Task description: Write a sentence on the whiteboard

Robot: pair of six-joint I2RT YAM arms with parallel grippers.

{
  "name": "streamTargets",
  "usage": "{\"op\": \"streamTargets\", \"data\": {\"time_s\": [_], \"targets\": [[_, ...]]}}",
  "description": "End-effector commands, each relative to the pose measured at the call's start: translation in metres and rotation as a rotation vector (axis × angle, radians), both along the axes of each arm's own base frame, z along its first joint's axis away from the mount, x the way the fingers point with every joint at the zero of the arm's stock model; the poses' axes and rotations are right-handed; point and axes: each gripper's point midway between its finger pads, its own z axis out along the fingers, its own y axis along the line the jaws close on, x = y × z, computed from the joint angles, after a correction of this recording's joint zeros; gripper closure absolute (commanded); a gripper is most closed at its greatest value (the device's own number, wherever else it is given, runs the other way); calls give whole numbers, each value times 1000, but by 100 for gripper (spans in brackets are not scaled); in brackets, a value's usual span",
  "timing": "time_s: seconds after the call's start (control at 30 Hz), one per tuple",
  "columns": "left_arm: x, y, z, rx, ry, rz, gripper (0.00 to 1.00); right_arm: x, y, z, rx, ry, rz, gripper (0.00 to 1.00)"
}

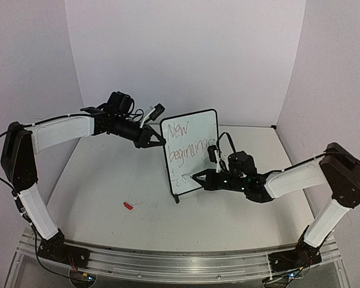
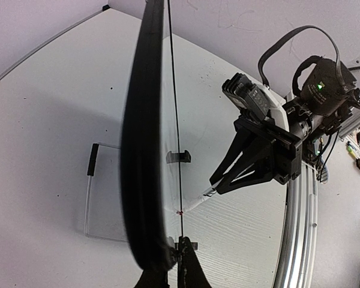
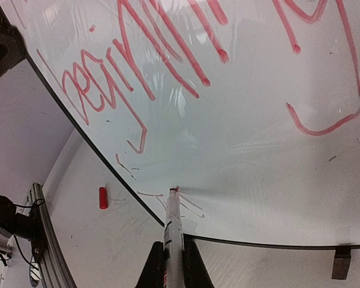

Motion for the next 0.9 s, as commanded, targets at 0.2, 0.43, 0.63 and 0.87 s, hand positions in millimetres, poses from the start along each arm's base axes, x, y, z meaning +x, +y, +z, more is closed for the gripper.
{"op": "streamTargets", "data": {"time_s": [0.2, 0.43, 0.63, 0.87], "targets": [[-19, 3, -30, 100, 76, -26, 100, -12, -11, 38, 73, -82, 35, 100], [-19, 3, -31, 102, 78, -26, 100, -6, -30, 24, 63, -42, 2, 100], [-19, 2, -32, 105, 79, -25, 100, 3, -25, 6, 40, 6, 11, 100], [-19, 2, -34, 106, 80, -26, 100, 13, -27, 10, 45, -8, -21, 100]]}}
